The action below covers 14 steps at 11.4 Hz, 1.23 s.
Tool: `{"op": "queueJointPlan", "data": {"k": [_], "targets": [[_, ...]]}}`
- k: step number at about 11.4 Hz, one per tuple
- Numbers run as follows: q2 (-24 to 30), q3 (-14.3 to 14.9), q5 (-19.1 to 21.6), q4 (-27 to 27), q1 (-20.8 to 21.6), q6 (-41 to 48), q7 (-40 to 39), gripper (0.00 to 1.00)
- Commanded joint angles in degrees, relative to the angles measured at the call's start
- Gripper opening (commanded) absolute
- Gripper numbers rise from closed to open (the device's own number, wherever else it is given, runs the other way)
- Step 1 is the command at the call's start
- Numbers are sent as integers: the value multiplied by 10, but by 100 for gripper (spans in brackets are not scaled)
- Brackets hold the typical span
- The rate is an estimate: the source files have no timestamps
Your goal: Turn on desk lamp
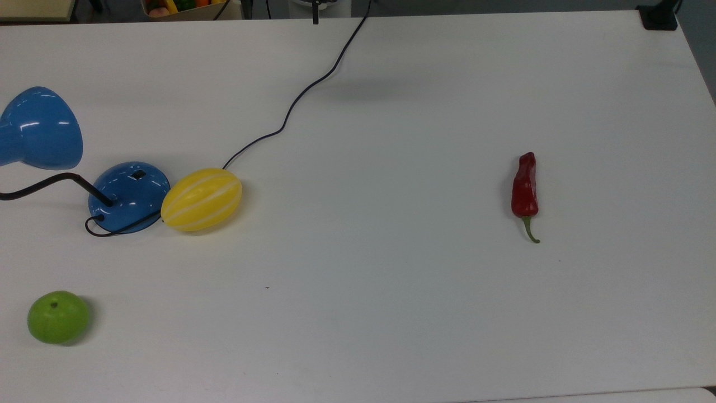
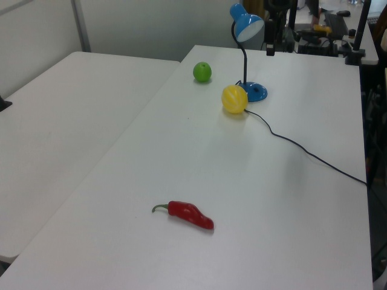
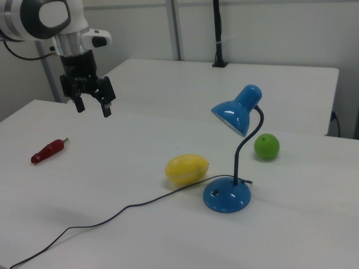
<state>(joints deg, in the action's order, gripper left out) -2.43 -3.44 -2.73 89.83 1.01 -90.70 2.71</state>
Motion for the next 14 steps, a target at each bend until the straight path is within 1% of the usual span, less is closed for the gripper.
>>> {"op": "queueJointPlan", "data": {"k": [1, 12, 13, 14], "targets": [[7, 1, -10, -4, -5, 15, -10, 100], [7, 4, -10, -3, -4, 14, -10, 100], [7, 4, -10, -2, -4, 14, -11, 95], [7, 4, -9, -2, -3, 13, -14, 70]]}}
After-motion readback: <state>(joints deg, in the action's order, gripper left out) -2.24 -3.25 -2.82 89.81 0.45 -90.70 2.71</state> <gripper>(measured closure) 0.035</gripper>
